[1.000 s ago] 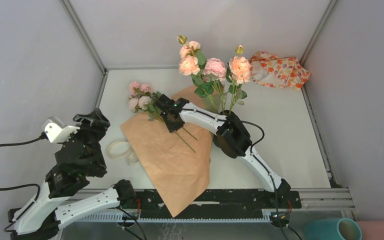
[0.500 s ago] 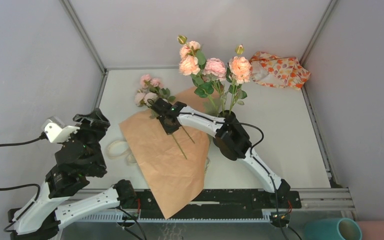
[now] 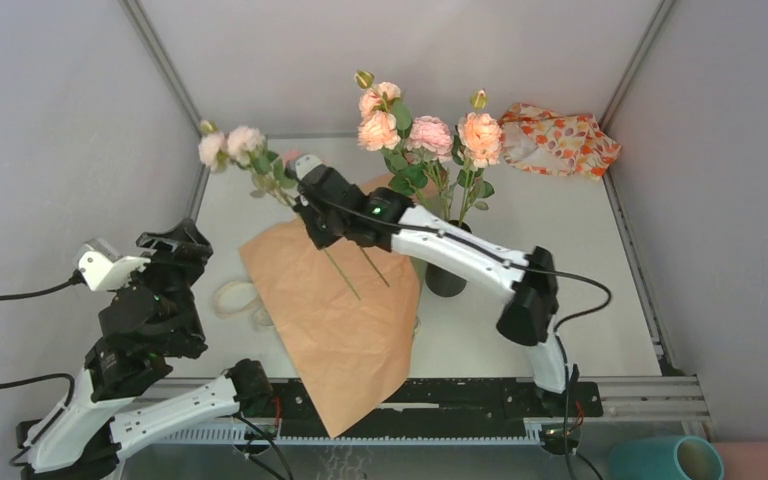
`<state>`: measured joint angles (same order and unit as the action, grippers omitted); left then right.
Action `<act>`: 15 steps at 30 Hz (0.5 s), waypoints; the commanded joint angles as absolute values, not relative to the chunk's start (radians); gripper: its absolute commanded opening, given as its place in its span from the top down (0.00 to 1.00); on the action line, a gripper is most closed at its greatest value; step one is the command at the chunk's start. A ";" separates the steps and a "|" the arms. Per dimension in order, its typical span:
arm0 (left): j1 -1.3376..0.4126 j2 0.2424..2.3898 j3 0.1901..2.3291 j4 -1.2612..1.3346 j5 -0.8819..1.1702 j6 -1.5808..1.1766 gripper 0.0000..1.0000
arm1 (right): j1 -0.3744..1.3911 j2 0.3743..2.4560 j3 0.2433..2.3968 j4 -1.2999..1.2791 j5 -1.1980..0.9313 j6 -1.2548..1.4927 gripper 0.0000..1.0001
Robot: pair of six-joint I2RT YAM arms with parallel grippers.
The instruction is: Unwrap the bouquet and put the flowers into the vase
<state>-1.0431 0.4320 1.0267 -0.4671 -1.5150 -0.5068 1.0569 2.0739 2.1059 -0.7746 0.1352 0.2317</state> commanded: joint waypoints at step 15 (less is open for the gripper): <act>-1.046 0.508 1.030 -0.411 -1.431 -0.506 0.28 | 1.128 1.231 1.397 0.077 0.794 -0.146 1.00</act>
